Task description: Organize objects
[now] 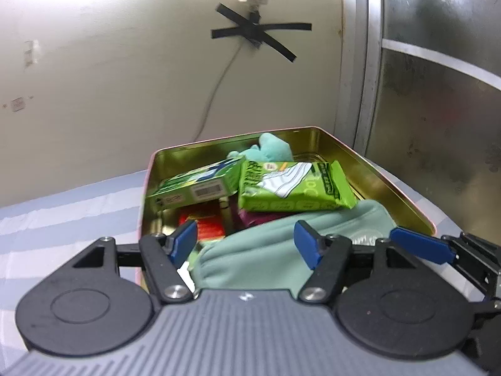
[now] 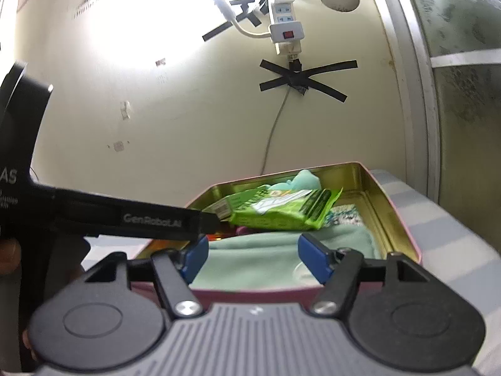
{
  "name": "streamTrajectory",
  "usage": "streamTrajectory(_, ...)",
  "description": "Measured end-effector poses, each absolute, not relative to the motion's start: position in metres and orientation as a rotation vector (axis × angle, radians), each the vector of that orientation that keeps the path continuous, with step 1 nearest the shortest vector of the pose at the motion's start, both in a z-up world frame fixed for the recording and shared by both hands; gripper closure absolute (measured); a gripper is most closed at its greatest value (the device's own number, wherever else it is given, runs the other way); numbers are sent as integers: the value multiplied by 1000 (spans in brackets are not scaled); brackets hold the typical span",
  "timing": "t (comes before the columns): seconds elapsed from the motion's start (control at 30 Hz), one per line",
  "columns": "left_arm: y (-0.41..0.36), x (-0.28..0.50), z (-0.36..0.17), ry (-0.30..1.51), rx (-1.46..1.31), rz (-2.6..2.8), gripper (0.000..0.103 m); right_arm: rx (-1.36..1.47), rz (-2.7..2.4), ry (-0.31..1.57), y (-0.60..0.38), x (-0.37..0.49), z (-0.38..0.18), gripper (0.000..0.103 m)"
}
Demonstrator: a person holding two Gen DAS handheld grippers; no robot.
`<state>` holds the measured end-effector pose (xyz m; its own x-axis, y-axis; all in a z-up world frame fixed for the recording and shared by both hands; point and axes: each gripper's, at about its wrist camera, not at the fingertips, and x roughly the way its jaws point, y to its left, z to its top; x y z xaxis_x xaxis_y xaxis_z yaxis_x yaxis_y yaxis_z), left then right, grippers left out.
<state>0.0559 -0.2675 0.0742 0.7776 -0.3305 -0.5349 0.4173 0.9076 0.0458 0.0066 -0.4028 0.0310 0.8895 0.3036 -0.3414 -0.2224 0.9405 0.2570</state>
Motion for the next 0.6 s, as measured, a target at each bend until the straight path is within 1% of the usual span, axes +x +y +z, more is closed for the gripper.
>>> streamTrajectory(0.17,-237,28,76,500,152,-362,15,290,260,368,-399,-23,31,30)
streamTrajectory(0.2,-230,22,76,489,152,-355,10,306,259,365,-398,-27,31,29)
streamTrajectory(0.23,-224,16,76,477,152,-348,8,320,258,363,-396,-32,31,29)
streamTrajectory(0.33,-207,-2,75,446,154,-326,1,351,254,366,-387,-46,29,19)
streamTrajectory(0.37,-201,-8,73,440,156,-318,0,359,252,371,-384,-51,27,15)
streamTrajectory(0.43,-191,-18,70,441,155,-307,0,366,256,381,-375,-61,24,13)
streamTrajectory(0.6,-168,-40,59,460,152,-275,0,397,248,401,-356,-84,13,1)
